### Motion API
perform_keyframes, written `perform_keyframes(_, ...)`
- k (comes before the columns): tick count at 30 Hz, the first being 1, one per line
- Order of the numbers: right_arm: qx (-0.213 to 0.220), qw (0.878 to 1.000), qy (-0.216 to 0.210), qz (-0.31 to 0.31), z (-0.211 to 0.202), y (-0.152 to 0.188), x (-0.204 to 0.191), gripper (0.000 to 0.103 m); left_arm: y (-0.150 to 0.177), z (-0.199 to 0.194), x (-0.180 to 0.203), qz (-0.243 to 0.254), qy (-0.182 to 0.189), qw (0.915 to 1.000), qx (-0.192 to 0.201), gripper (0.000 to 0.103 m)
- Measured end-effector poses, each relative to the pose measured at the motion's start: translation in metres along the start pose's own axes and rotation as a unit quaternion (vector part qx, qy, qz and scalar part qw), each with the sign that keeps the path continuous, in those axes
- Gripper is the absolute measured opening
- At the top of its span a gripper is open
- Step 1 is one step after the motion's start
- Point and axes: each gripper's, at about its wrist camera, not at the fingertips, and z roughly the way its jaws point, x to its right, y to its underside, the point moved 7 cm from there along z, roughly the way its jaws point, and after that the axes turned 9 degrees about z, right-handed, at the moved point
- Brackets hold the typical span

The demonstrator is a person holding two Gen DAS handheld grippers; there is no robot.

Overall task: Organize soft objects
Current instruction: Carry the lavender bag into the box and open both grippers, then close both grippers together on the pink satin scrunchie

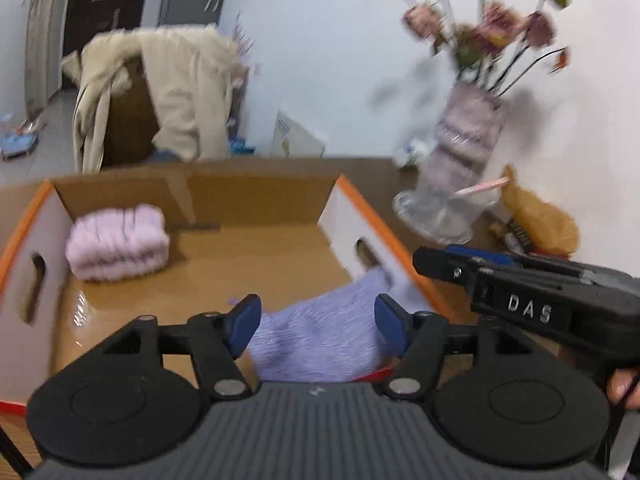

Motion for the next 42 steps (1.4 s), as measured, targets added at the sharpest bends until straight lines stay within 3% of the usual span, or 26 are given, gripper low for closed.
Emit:
perform_keyframes(2,0.016,1.000,-0.006,-0.006,-0.022,-0.012,-0.001,0.034,-0.009,-0.030,0.001,0.009,-0.009,0.9997,0.022,0.071)
perform_keyframes(6,0.056,0.998,-0.013,-0.024,-0.083,-0.029,-0.010,0.049,-0.023,-0.093,0.007,0.028,-0.025,0.9969,0.069,0.077)
perform_keyframes(10,0.086,0.995,-0.019,-0.041,-0.138,-0.028,-0.020,0.055,-0.016,-0.148,0.016,0.049,-0.057,0.9918,0.103,0.082)
perform_keyframes(13,0.104,0.993,-0.027,-0.044,-0.182,-0.006,-0.028,0.068,0.015,-0.191,0.026,0.074,-0.099,0.9845,0.125,0.084)
perform_keyframes(15,0.120,0.990,-0.050,-0.046,-0.213,0.017,-0.034,0.081,0.040,-0.214,0.035,0.089,-0.110,0.9794,0.144,0.092)
perform_keyframes(18,0.144,0.985,-0.067,-0.064,-0.248,0.053,-0.048,0.087,0.081,-0.242,0.051,0.131,-0.123,0.9718,0.153,0.093)
perform_keyframes(21,0.166,0.980,-0.068,-0.083,-0.272,0.094,-0.059,0.091,0.119,-0.267,0.061,0.135,-0.131,0.9686,0.163,0.099)
perform_keyframes(25,0.172,0.979,-0.060,-0.088,-0.287,0.147,-0.066,0.091,0.165,-0.293,0.066,0.109,-0.135,0.9699,0.171,0.099)
perform_keyframes(31,0.113,0.987,-0.065,-0.094,-0.295,0.208,-0.075,0.091,0.220,-0.316,0.063,0.090,-0.161,0.9704,0.156,0.101)
perform_keyframes(36,0.103,0.987,-0.066,-0.107,-0.291,0.224,-0.085,0.091,0.228,-0.324,0.054,0.071,-0.170,0.9706,0.155,0.101)
perform_keyframes(42,0.099,0.989,-0.050,-0.093,-0.280,0.222,-0.070,0.091,0.230,-0.304,0.055,0.083,-0.162,0.9725,0.145,0.101)
